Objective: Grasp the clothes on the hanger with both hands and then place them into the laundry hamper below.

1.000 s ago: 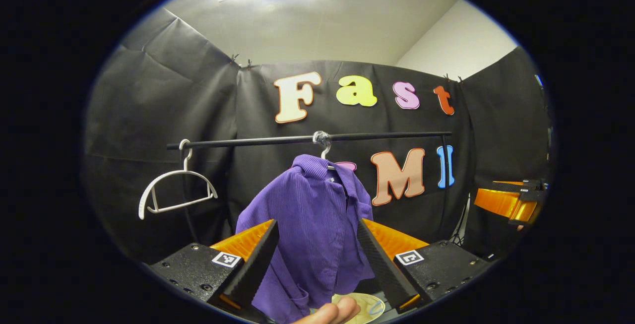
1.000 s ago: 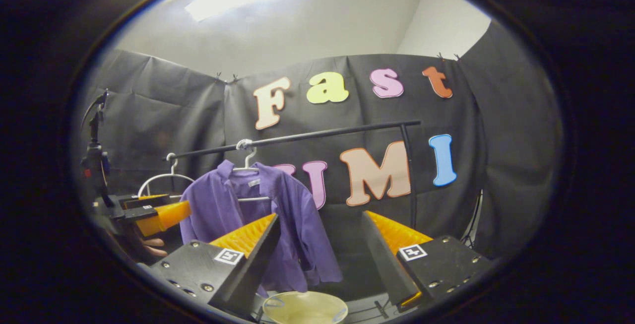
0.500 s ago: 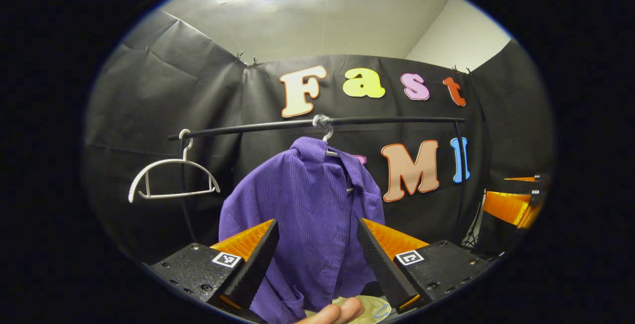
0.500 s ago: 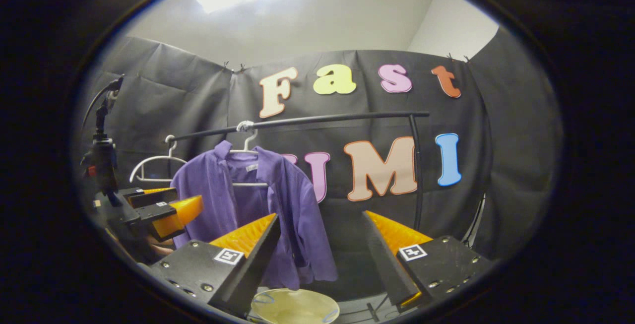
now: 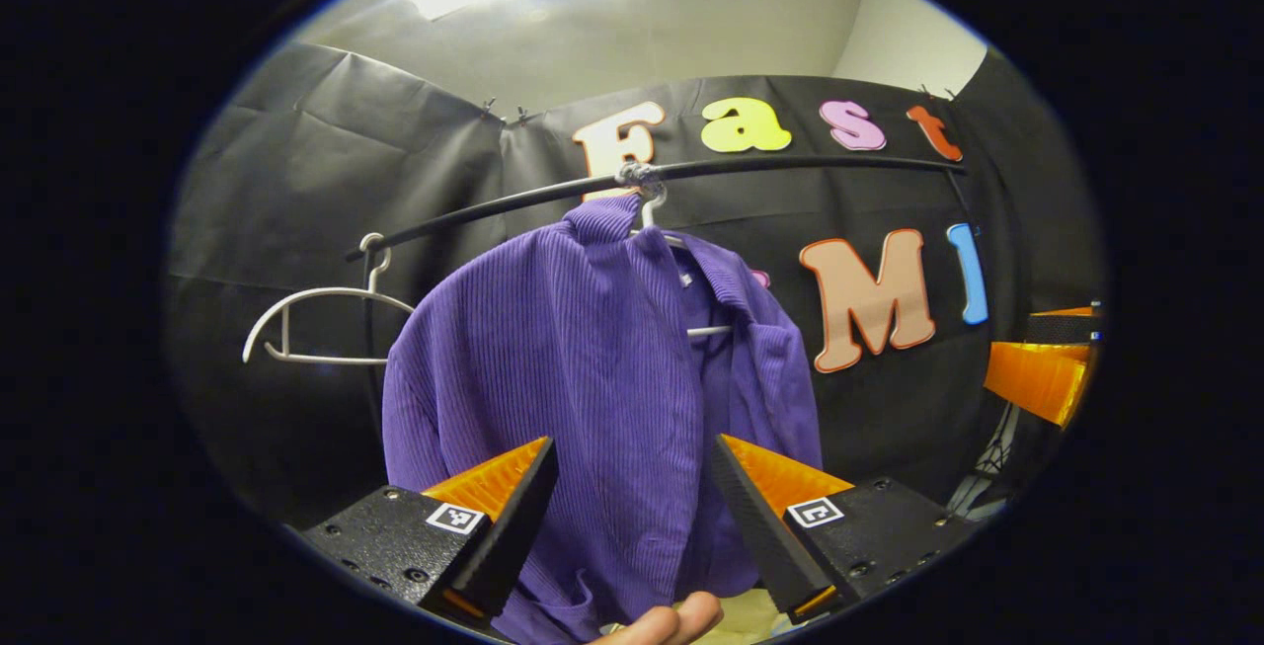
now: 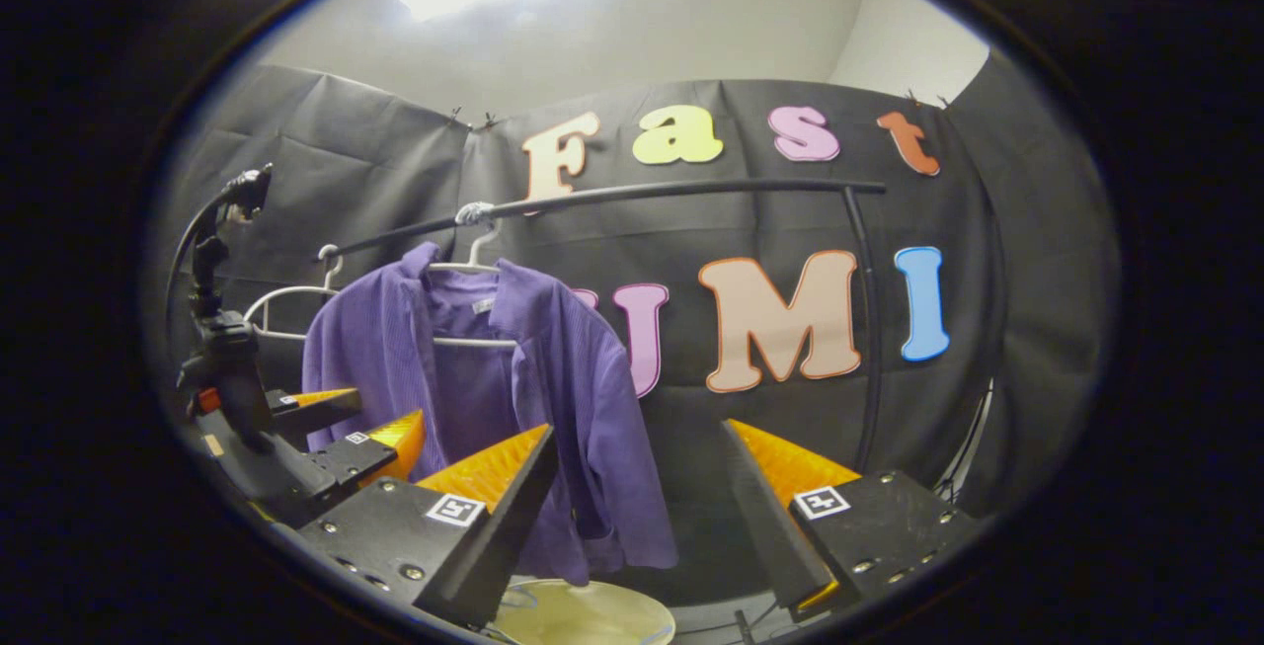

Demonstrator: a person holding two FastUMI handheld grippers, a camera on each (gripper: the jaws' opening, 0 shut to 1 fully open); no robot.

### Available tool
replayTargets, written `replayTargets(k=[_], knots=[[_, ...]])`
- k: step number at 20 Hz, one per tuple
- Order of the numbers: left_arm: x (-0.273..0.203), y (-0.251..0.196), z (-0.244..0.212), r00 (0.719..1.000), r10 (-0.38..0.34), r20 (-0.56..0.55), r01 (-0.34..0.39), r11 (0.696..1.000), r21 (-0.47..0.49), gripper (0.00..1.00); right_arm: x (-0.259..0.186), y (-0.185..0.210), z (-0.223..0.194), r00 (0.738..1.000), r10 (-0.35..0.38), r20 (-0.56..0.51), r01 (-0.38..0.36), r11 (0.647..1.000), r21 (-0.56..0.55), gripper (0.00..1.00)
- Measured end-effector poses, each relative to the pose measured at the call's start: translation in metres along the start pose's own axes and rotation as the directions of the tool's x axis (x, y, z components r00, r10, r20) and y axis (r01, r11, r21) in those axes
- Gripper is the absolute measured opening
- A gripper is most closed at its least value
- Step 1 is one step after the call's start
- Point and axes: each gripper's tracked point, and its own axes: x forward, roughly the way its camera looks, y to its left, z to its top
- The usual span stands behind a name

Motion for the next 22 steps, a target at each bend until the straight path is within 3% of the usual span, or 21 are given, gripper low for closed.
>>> replayTargets(k=[1, 2, 3, 4, 6, 7, 9, 12, 13, 15, 19, 22], knots=[[0.005, 0.003, -0.005, 0.999, 0.041, 0.0, -0.041, 0.999, 0.007, 0.94, 0.01, 0.0, -0.005, 1.0, 0.004, -0.001, -0.004, 1.0, -0.001, 0.93], [0.007, 0.004, -0.008, 0.997, 0.074, 0.004, -0.074, 0.997, 0.019, 0.98, 0.02, 0.001, -0.011, 1.0, 0.009, -0.005, -0.009, 1.0, -0.005, 0.98], [0.01, 0.006, -0.012, 0.995, 0.099, 0.006, -0.099, 0.995, 0.025, 0.98, 0.03, 0.005, -0.019, 1.0, 0.024, -0.016, -0.024, 1.0, -0.013, 0.93], [0.012, 0.005, -0.016, 0.994, 0.112, 0.004, -0.112, 0.994, 0.018, 0.96, 0.041, 0.011, -0.028, 0.999, 0.044, -0.031, -0.045, 0.999, -0.017, 0.98], [0.023, 0.004, -0.023, 0.991, 0.132, -0.014, -0.132, 0.991, 0.011, 0.99, 0.064, 0.027, -0.043, 0.993, 0.106, -0.059, -0.107, 0.994, -0.019, 0.98], [0.028, 0.002, -0.027, 0.991, 0.133, -0.029, -0.133, 0.991, 0.013, 0.99, 0.074, 0.036, -0.05, 0.987, 0.141, -0.076, -0.143, 0.99, -0.02, 0.94], [0.031, -0.013, -0.034, 0.994, 0.087, -0.061, -0.088, 0.996, -0.009, 0.99, 0.093, 0.047, -0.061, 0.977, 0.187, -0.098, -0.191, 0.981, -0.031, 0.98], [0.029, -0.027, -0.035, 0.996, 0.064, -0.066, -0.065, 0.998, -0.009, 0.96, 0.12, 0.052, -0.074, 0.972, 0.205, -0.114, -0.214, 0.974, -0.073, 0.94], [0.031, -0.031, -0.035, 0.996, 0.057, -0.063, -0.057, 0.998, 0.004, 0.95, 0.127, 0.053, -0.076, 0.971, 0.212, -0.116, -0.222, 0.972, -0.082, 0.98], [0.038, -0.025, -0.037, 0.994, 0.087, -0.065, -0.086, 0.996, 0.021, 0.93, 0.139, 0.052, -0.077, 0.97, 0.215, -0.113, -0.224, 0.972, -0.072, 0.96], [0.055, -0.002, -0.04, 0.984, 0.155, -0.09, -0.151, 0.987, 0.048, 0.98, 0.158, 0.07, -0.073, 0.957, 0.278, -0.085, -0.283, 0.958, -0.052, 0.93], [0.059, 0.012, -0.033, 0.987, 0.156, -0.039, -0.153, 0.986, 0.059, 0.89, 0.166, 0.087, -0.068, 0.955, 0.291, -0.053, -0.294, 0.954, -0.058, 0.93]])
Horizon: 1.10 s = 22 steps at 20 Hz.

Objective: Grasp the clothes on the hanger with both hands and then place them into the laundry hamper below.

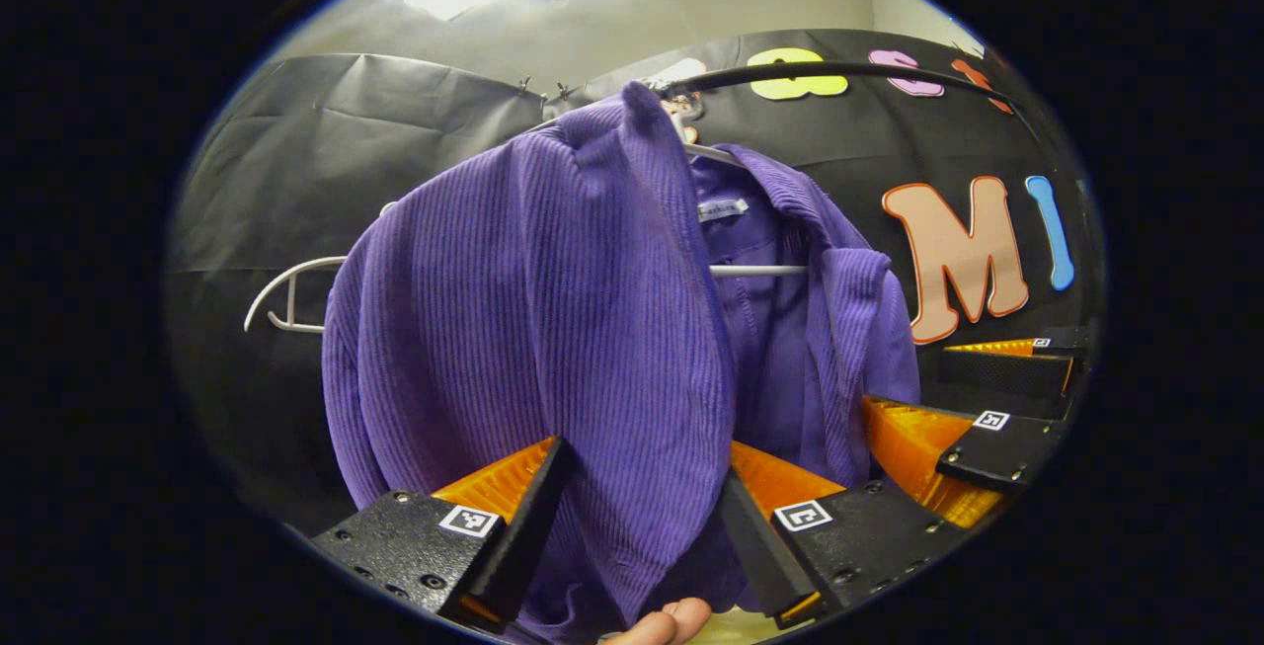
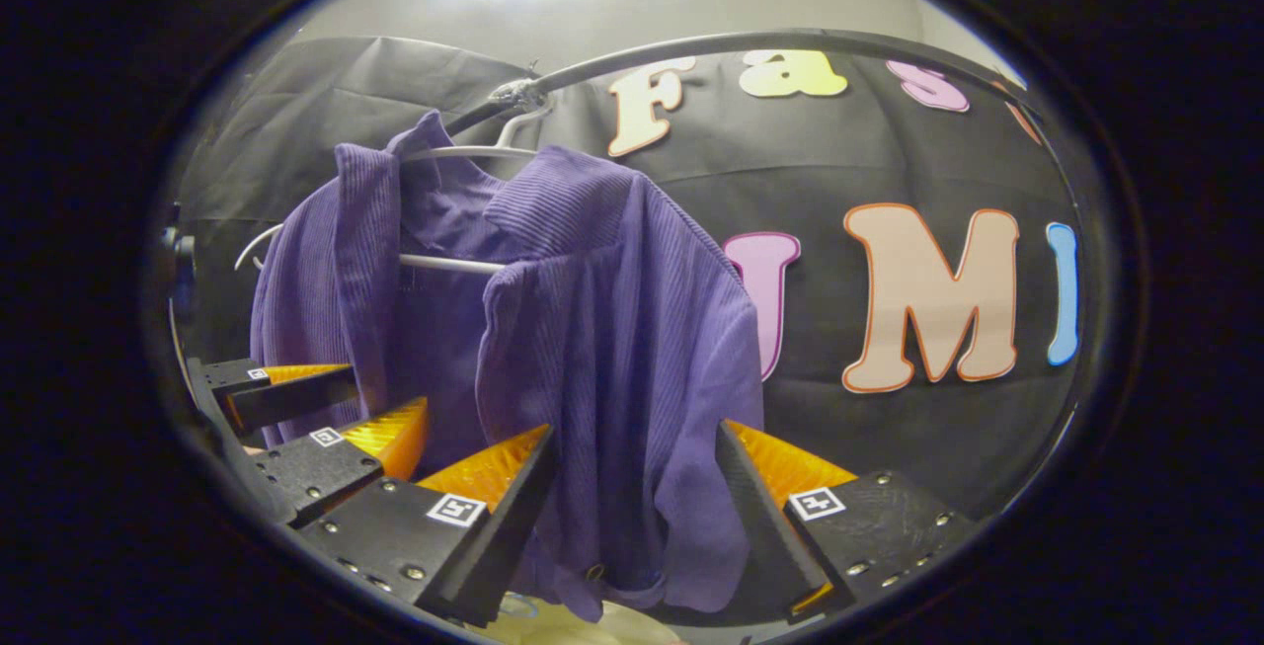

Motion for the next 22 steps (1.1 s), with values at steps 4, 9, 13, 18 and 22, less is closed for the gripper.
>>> replayTargets(k=[4, 9, 13, 18, 22], knots=[[0.006, 0.013, -0.001, 0.999, -0.046, 0.02, 0.045, 0.998, 0.05, 0.51, 0.003, 0.029, 0.005, 0.999, 0.029, 0.038, -0.033, 0.993, 0.115, 0.94], [0.011, 0.043, -0.002, 0.994, -0.106, 0.006, 0.106, 0.993, -0.045, 0.12, 0.001, 0.046, 0.006, 0.998, 0.013, 0.063, -0.018, 0.997, 0.08, 0.92], [0.005, 0.038, -0.002, 0.965, -0.264, -0.016, 0.255, 0.947, -0.195, 0.07, 0.013, 0.068, 0.002, 0.999, 0.016, 0.044, -0.019, 0.998, 0.066, 0.95], [0.0, 0.042, -0.004, 0.939, -0.344, -0.021, 0.328, 0.912, -0.246, 0.03, 0.015, 0.074, -0.011, 0.995, -0.099, 0.026, 0.101, 0.993, -0.068, 0.96], [-0.014, 0.035, 0.002, 0.923, -0.385, -0.018, 0.375, 0.907, -0.19, 0.01, 0.037, 0.045, 0.0, 0.986, -0.169, -0.002, 0.169, 0.984, 0.061, 0.96]])
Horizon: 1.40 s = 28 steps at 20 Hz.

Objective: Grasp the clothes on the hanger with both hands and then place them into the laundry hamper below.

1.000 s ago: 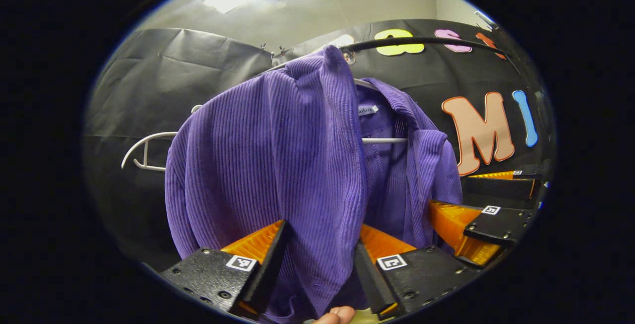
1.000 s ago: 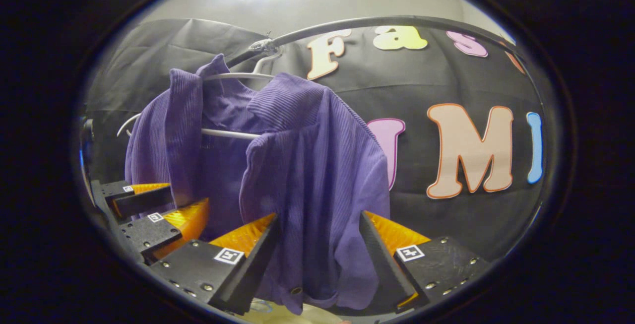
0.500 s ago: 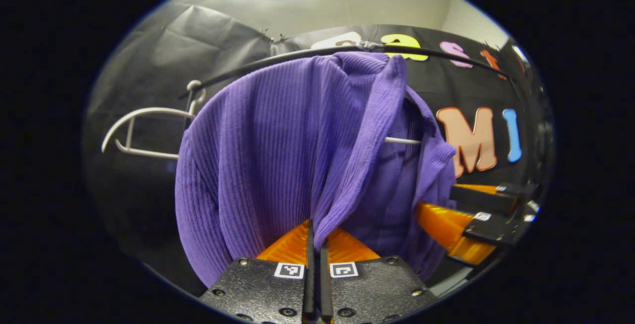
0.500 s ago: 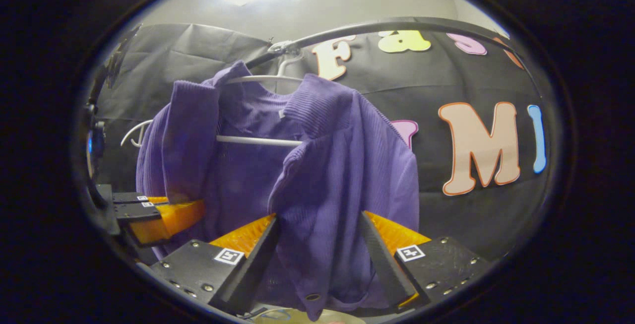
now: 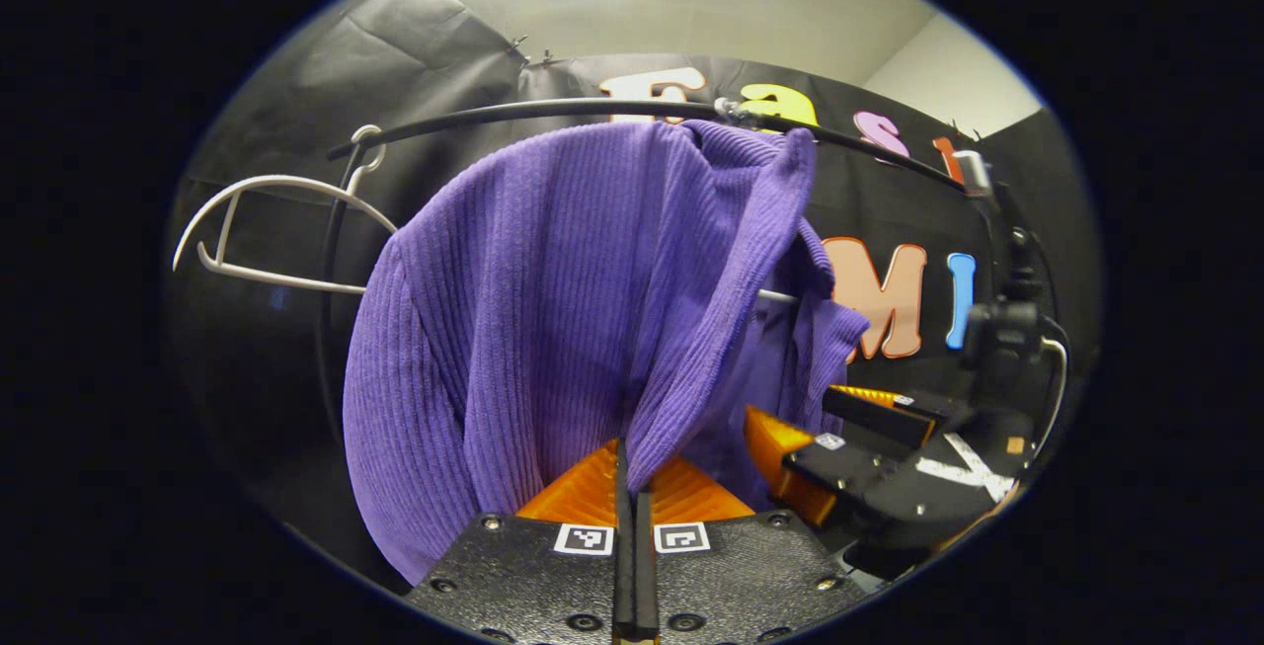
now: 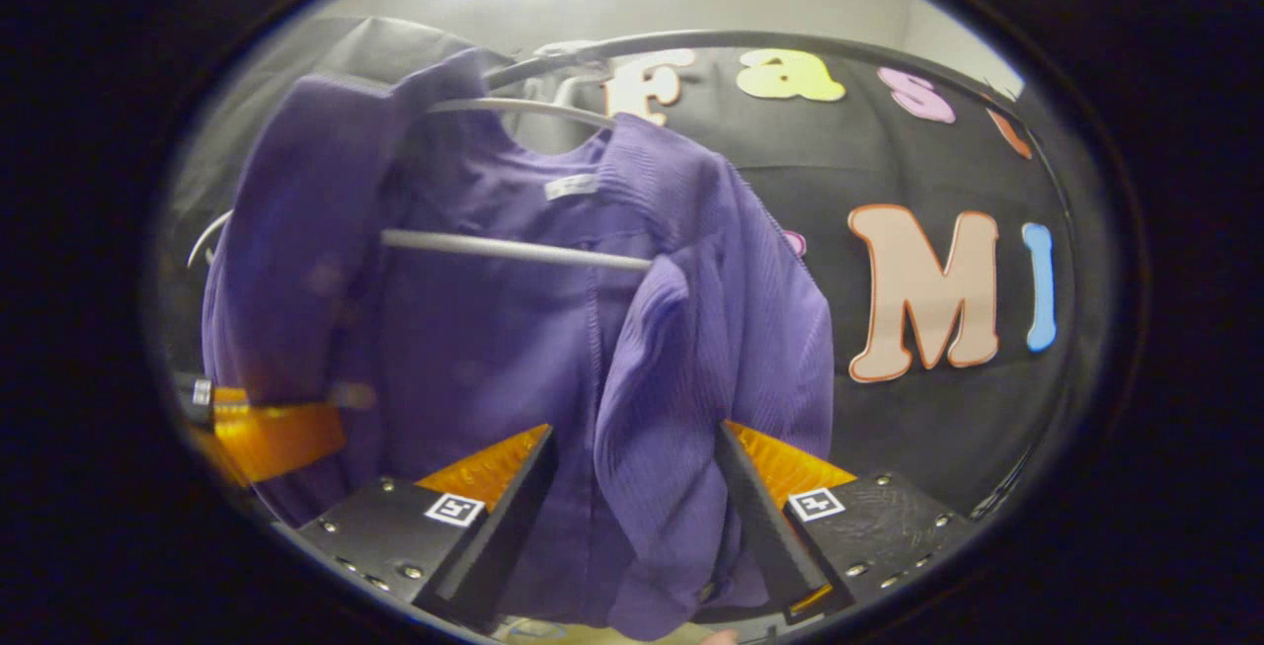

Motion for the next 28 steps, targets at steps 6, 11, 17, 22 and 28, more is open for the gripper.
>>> replayTargets(k=[6, 11, 17, 22, 28], knots=[[-0.035, -0.012, 0.038, 0.993, -0.107, 0.053, 0.107, 0.994, 0.003, 0.01, 0.015, -0.039, 0.018, 1.0, 0.0, -0.027, 0.002, 0.997, 0.077, 0.3], [-0.067, -0.003, 0.077, 0.976, -0.193, 0.1, 0.191, 0.981, 0.029, 0.01, -0.003, -0.031, 0.025, 0.992, 0.121, -0.032, -0.119, 0.99, 0.072, 0.0], [-0.096, 0.025, 0.101, 0.947, -0.31, 0.086, 0.311, 0.95, -0.004, 0.01, -0.026, -0.057, 0.049, 1.0, 0.007, 0.007, -0.008, 1.0, 0.02, 0.04], [-0.079, 0.096, 0.133, 0.978, -0.145, 0.152, 0.139, 0.989, 0.055, 0.01, -0.028, -0.102, 0.075, 0.984, -0.18, 0.018, 0.18, 0.983, -0.036, 0.01], [-0.05, 0.137, 0.155, 0.981, 0.013, 0.193, -0.034, 0.994, 0.107, 0.0, -0.027, -0.127, 0.117, 0.937, -0.338, 0.09, 0.348, 0.927, -0.139, 0.0]])
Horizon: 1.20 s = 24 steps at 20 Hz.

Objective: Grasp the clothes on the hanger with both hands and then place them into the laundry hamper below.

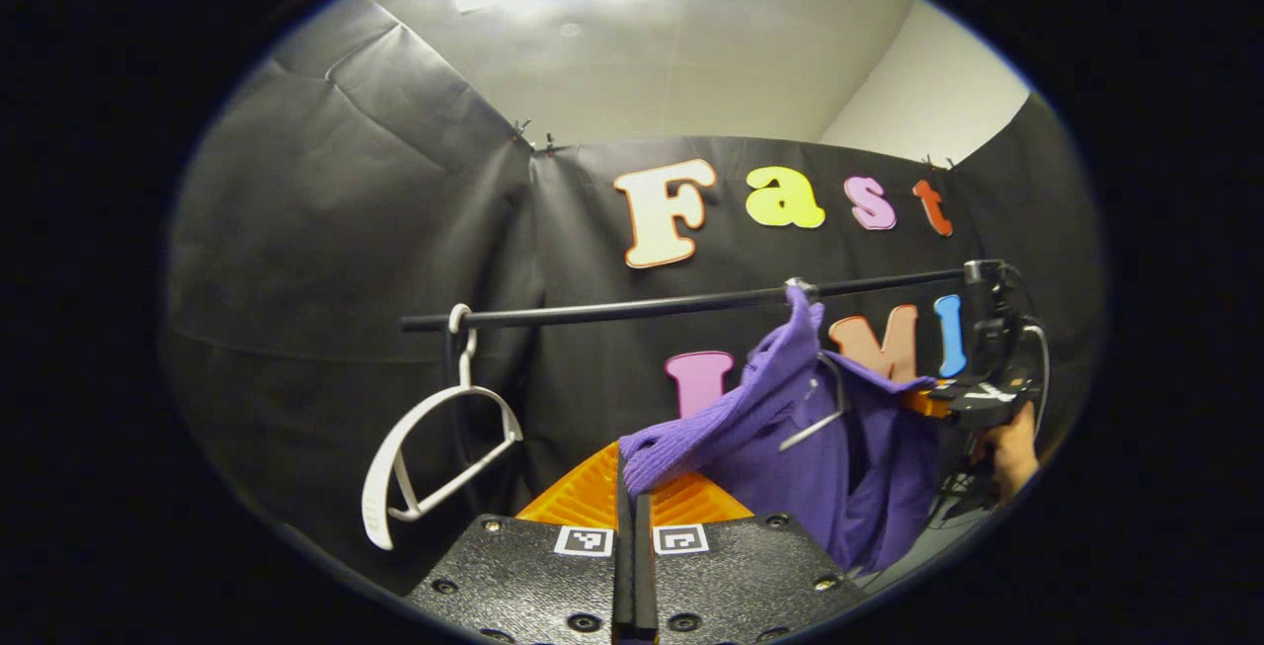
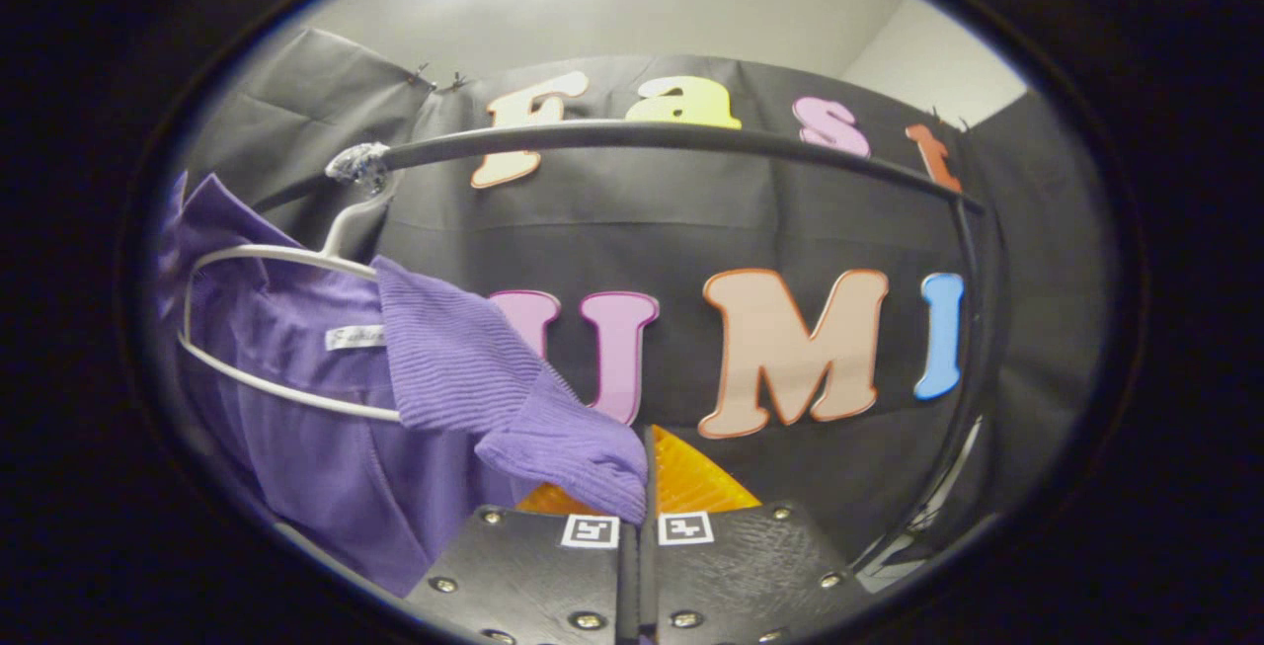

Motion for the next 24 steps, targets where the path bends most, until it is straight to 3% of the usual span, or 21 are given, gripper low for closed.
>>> replayTargets(k=[3, 6, 11, 12, 18, 24], knots=[[0.02, 0.006, 0.003, 0.999, 0.041, 0.003, -0.041, 0.999, 0.028, 0.01, 0.001, -0.008, 0.024, 0.995, -0.081, 0.054, 0.085, 0.994, -0.072, 0.04], [0.036, 0.019, 0.012, 0.994, 0.108, 0.026, -0.11, 0.992, 0.057, 0.01, 0.001, -0.018, 0.054, 0.982, -0.137, 0.127, 0.149, 0.985, -0.087, 0.01], [0.064, 0.046, 0.035, 0.968, 0.232, 0.091, -0.24, 0.967, 0.085, 0.01, 0.032, -0.026, 0.054, 0.974, -0.191, 0.126, 0.208, 0.968, -0.143, 0.04], [0.07, 0.047, 0.031, 0.968, 0.238, 0.08, -0.244, 0.966, 0.082, 0.01, 0.04, -0.025, 0.05, 0.975, -0.186, 0.12, 0.203, 0.968, -0.146, 0.0], [0.089, 0.034, -0.019, 0.984, 0.175, -0.037, -0.173, 0.984, 0.05, 0.0, 0.07, -0.032, 0.008, 0.978, -0.2, 0.055, 0.207, 0.968, -0.146, 0.01], [0.089, 0.027, -0.06, 0.984, 0.143, -0.11, -0.144, 0.99, -0.007, 0.01, 0.091, -0.026, -0.058, 0.984, -0.151, -0.091, 0.147, 0.988, -0.049, 0.0]])
